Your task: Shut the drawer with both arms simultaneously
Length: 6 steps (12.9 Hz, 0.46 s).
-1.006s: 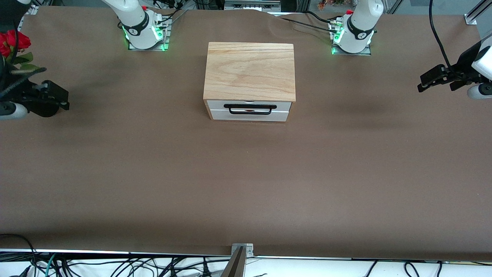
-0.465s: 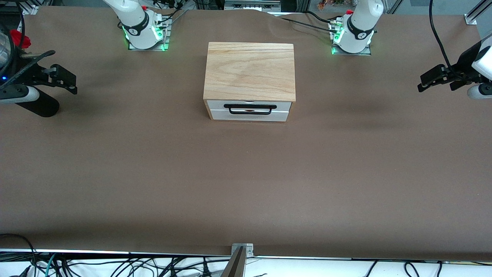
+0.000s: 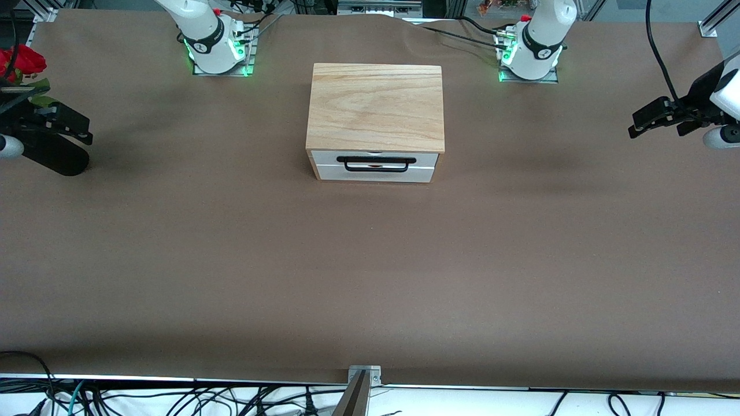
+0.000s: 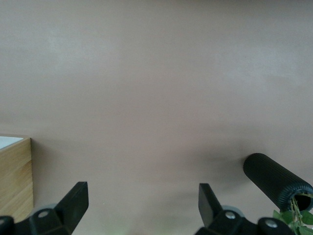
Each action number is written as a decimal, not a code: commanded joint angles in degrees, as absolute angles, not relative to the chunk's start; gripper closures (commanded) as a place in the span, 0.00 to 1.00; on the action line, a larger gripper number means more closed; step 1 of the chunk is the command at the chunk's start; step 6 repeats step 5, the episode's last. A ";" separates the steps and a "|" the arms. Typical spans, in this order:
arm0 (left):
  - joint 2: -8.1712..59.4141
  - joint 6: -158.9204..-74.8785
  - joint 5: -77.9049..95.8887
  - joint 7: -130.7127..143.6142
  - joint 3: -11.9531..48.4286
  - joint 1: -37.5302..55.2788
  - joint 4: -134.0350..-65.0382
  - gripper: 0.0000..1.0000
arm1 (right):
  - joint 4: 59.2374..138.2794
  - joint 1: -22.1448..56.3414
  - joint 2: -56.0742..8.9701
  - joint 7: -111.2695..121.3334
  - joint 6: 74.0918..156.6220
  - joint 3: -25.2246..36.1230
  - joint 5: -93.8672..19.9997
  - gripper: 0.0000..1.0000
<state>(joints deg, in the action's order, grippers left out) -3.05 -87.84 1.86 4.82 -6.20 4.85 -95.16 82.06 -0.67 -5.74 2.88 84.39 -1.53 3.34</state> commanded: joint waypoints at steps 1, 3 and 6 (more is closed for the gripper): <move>-3.16 -87.19 0.26 4.31 -6.33 5.01 -94.83 0.00 | 82.88 -0.79 -6.50 2.81 84.99 -1.93 4.13 0.00; -3.16 -87.19 0.26 4.31 -6.33 5.01 -94.83 0.00 | 82.88 -0.97 -6.94 2.73 84.99 -1.85 4.04 0.00; -3.16 -87.19 0.26 4.39 -6.33 4.92 -94.83 0.00 | 82.88 -0.97 -6.94 2.81 85.08 -1.85 3.78 0.00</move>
